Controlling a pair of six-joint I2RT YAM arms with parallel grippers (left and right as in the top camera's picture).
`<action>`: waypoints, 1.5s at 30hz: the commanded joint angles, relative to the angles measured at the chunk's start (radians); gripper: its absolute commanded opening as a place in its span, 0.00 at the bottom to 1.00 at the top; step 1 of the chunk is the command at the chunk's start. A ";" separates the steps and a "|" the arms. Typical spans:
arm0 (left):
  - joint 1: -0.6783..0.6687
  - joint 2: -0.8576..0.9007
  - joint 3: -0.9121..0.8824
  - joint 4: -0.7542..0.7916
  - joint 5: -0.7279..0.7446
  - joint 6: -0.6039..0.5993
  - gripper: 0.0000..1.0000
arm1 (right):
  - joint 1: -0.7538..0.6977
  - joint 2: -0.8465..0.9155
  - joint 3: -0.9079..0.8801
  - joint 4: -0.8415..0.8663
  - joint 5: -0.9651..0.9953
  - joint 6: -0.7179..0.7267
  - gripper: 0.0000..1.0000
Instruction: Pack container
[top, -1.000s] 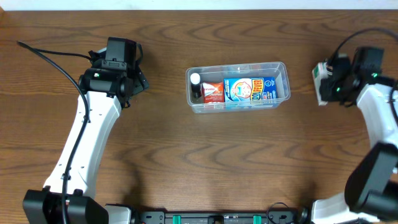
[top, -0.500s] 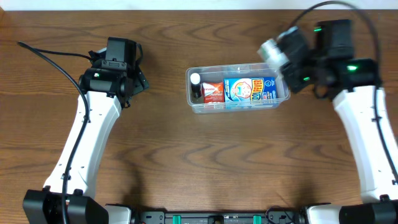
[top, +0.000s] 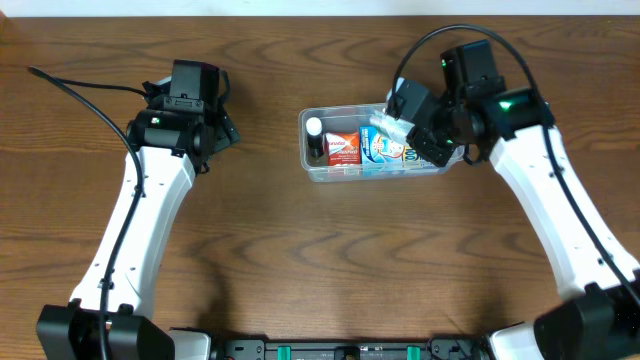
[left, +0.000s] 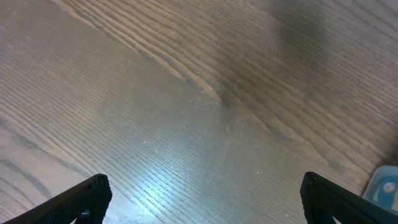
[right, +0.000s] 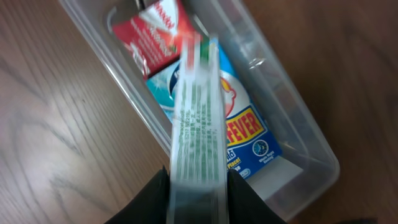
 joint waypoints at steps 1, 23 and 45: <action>0.003 0.011 -0.003 -0.002 -0.016 0.005 0.98 | 0.010 0.048 -0.008 -0.006 0.041 -0.105 0.26; 0.003 0.011 -0.003 -0.002 -0.016 0.005 0.98 | 0.008 0.108 -0.008 0.089 -0.220 -0.111 0.24; 0.003 0.011 -0.003 -0.002 -0.016 0.005 0.98 | 0.007 0.129 -0.011 0.130 -0.264 0.029 0.17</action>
